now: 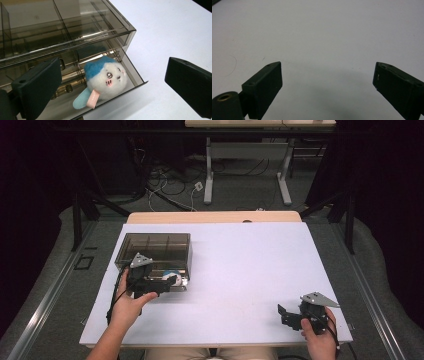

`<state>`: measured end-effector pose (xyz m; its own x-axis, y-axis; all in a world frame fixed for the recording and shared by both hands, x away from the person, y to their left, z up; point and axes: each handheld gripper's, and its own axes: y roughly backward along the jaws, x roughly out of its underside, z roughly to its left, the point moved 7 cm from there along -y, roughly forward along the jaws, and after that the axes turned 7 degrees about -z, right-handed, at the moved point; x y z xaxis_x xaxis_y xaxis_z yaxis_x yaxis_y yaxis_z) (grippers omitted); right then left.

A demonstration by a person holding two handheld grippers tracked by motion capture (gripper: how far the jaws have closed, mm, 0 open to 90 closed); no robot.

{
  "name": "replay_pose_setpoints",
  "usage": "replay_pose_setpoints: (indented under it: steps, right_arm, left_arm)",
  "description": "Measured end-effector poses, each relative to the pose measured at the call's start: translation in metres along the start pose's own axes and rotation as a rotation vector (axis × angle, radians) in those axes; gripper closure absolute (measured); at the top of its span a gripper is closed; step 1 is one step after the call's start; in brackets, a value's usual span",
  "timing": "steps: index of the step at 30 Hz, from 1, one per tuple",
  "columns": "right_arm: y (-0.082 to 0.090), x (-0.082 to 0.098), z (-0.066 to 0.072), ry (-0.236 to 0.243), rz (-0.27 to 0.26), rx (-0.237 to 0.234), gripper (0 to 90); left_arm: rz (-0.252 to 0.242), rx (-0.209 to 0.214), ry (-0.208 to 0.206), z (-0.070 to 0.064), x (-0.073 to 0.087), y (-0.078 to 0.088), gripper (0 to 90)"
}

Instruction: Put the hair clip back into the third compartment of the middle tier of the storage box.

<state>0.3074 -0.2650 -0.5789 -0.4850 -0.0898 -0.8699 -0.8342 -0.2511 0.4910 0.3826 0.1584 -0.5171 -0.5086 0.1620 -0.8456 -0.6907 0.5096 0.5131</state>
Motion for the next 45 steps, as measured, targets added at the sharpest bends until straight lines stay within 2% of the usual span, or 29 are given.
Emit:
replay_pose_setpoints:
  steps: [2, 3, 14, 22, 25, 27, 32, 45]
  right_arm:
    - [0.0, 0.0, 0.0, -0.002, -0.001, -0.001, 8.5]
    - [0.0, 0.0, 0.0, -0.003, -0.001, 0.001, 8.5]
    - [0.0, 0.001, 0.0, 0.0, 0.003, 0.004, 8.4]
    - [0.0, 0.001, 0.0, 0.0, 0.003, 0.005, 8.5]
    - [0.0, 0.001, 0.0, 0.0, 0.002, 0.005, 8.5]
    - [0.0, 0.0, 0.0, -0.003, 0.001, 0.003, 8.4]
    - [0.0, 0.0, 0.001, -0.009, 0.001, 0.004, 8.5]
    - [-0.001, 0.001, 0.0, -0.004, 0.003, 0.006, 8.5]
  left_arm:
    - [-0.02, -0.008, 0.005, 0.0, -0.001, 0.003, 0.4]
    - [-0.012, -0.006, 0.004, 0.0, -0.001, 0.005, 0.4]
    - [-0.05, -0.017, 0.005, 0.002, 0.001, 0.022, 0.4]
    - [-0.055, -0.028, -0.008, 0.006, 0.01, 0.039, 0.4]
    - [-0.071, -0.029, 0.004, 0.007, 0.012, 0.046, 0.4]
    - [-0.076, -0.035, -0.004, 0.009, 0.013, 0.05, 0.4]
    - [-0.092, -0.051, 0.012, 0.015, 0.019, 0.06, 0.4]
    - [-0.115, -0.092, 0.06, 0.034, 0.034, 0.075, 0.4]
